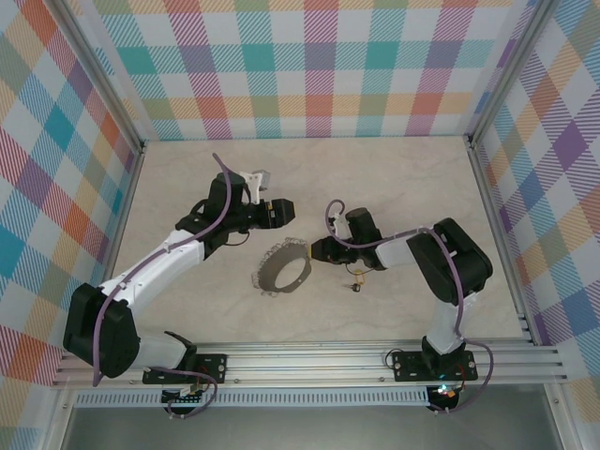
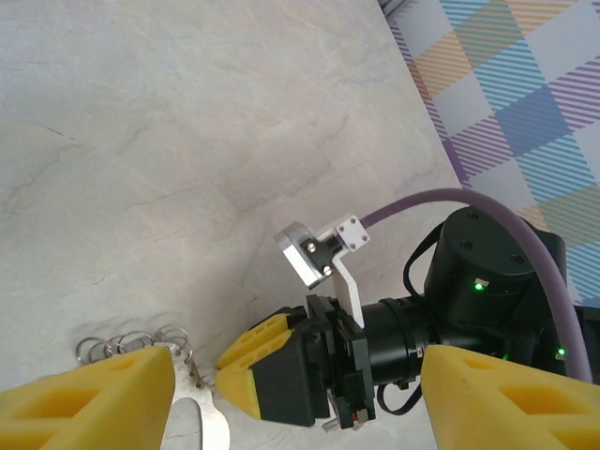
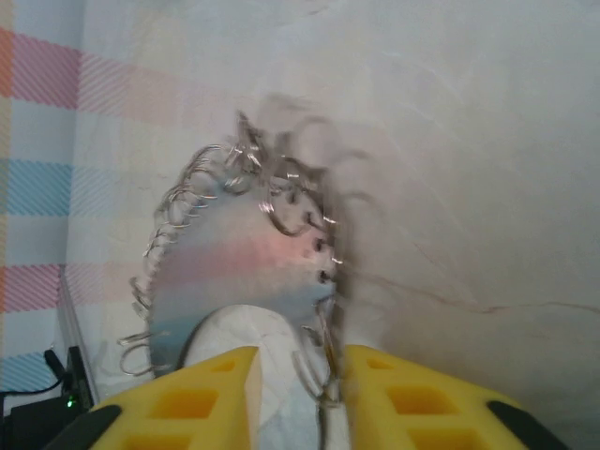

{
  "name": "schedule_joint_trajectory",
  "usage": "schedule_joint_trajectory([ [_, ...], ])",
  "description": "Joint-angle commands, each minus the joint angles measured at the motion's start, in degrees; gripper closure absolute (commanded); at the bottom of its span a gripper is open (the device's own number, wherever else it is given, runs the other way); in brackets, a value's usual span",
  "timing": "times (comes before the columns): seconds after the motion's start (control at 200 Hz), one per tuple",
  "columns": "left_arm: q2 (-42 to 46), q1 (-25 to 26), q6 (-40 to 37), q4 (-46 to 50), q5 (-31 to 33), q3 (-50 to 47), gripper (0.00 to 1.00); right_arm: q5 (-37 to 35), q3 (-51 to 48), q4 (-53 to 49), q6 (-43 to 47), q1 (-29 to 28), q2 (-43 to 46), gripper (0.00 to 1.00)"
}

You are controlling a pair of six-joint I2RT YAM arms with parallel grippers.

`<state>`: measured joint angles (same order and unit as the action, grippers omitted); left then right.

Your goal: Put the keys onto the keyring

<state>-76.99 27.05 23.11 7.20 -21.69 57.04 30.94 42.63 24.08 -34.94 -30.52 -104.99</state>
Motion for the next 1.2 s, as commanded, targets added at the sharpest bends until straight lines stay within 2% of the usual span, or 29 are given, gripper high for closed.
schedule_joint_trajectory([
  [0.0,-0.2,-0.7,0.5,-1.7,-1.5,0.9,0.30,-2.1,-1.6,-4.5,2.1,-0.4,4.8,0.62],
  [0.245,-0.1,-0.7,0.3,-1.8,-1.8,0.5,0.30,-6.6,-0.7,-16.1,7.8,-0.7,12.2,0.59],
  [0.555,-0.5,-0.7,0.2,-2.0,-2.0,0.5,0.30,-11.1,3.9,-25.5,16.4,-4.5,10.2,0.61],
  [0.89,-1.2,-0.7,0.4,-2.3,-2.2,0.8,0.29,-12.4,8.2,-26.4,17.9,-6.0,5.2,0.64],
  [1.195,-1.9,-0.7,0.1,-2.6,-2.4,1.1,0.29,-12.0,11.1,-26.9,18.4,-6.0,2.6,0.70],
])
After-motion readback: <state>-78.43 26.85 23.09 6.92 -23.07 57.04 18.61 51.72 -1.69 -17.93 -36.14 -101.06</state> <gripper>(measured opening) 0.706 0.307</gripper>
